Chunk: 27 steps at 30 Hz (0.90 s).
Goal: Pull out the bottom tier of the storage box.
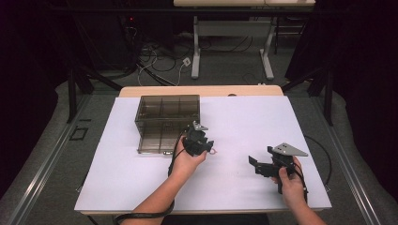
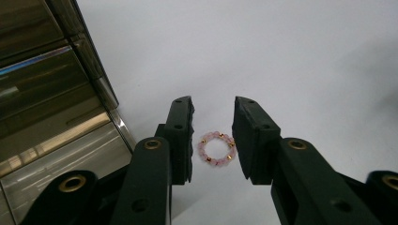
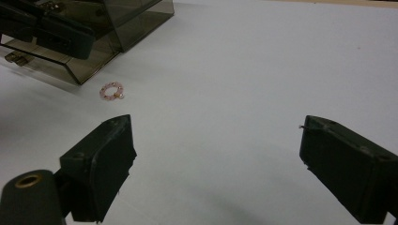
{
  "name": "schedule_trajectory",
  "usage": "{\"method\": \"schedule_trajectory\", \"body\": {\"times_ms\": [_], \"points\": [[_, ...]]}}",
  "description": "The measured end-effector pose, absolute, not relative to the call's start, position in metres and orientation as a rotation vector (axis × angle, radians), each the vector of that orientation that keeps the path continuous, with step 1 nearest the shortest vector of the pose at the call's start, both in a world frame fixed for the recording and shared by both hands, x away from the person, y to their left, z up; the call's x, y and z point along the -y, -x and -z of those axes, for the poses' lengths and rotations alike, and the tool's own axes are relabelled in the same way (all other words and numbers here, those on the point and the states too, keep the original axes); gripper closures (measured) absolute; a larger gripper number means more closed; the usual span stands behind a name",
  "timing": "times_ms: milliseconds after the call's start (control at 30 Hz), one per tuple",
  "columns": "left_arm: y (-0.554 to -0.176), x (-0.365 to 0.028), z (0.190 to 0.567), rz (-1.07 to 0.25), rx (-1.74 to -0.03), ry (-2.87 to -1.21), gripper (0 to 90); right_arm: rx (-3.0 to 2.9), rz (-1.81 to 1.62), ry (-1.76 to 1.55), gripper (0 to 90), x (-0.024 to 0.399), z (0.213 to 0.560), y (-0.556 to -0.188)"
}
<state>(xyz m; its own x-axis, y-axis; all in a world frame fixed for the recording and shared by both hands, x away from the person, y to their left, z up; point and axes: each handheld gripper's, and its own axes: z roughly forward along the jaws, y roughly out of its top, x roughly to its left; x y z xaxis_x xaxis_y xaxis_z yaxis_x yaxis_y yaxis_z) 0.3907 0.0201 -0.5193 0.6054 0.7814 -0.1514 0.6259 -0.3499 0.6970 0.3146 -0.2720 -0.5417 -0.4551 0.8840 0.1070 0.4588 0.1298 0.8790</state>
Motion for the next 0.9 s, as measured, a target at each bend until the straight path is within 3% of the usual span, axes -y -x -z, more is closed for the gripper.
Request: {"method": "schedule_trajectory", "body": {"times_ms": [900], "points": [[-0.402, -0.011, 0.539, -0.172, -1.192, -2.144, 77.5, -1.975, -1.280, -1.292, 10.3, 0.272, 0.542, -0.315]]}}
